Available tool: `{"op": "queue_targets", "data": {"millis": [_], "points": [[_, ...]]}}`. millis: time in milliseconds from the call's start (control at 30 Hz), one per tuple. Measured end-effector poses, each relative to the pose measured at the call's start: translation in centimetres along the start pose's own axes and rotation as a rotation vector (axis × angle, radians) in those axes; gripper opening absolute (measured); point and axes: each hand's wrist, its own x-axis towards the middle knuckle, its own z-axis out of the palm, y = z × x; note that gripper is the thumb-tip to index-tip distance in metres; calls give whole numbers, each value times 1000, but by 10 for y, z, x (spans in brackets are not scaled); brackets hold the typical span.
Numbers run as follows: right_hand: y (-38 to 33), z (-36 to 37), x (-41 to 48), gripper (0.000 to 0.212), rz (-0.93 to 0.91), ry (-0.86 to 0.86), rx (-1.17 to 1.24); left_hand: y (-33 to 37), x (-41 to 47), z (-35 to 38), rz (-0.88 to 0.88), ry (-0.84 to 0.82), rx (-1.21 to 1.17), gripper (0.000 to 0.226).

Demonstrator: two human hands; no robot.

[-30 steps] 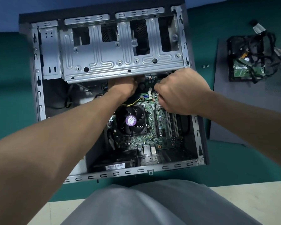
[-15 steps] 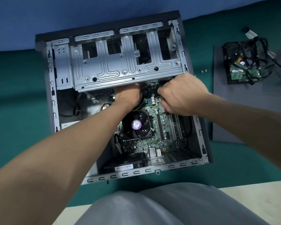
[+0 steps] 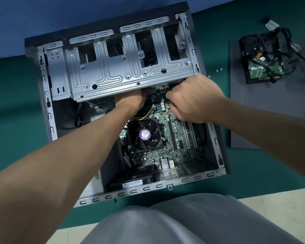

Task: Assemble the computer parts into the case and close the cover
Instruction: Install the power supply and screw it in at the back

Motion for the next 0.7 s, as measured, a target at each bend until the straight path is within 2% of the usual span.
{"op": "queue_targets", "data": {"millis": [67,133,300,400,567,700], "points": [[0,1,-1,25,-1,1,14,-4,-1,4,-39,-33,-56,16],[-2,2,-3,25,0,5,36,-7,-2,8,-90,-47,-86,11],[-2,3,-2,28,2,32,83,-15,1,14,-66,-45,-104,15],[1,2,-2,26,-8,47,88,-13,4,17,-1,20,-82,16],[2,1,-3,27,-4,40,74,-1,12,9,52,83,-43,33],[2,0,-2,26,8,17,58,0,13,8,7,-2,21,34]]}}
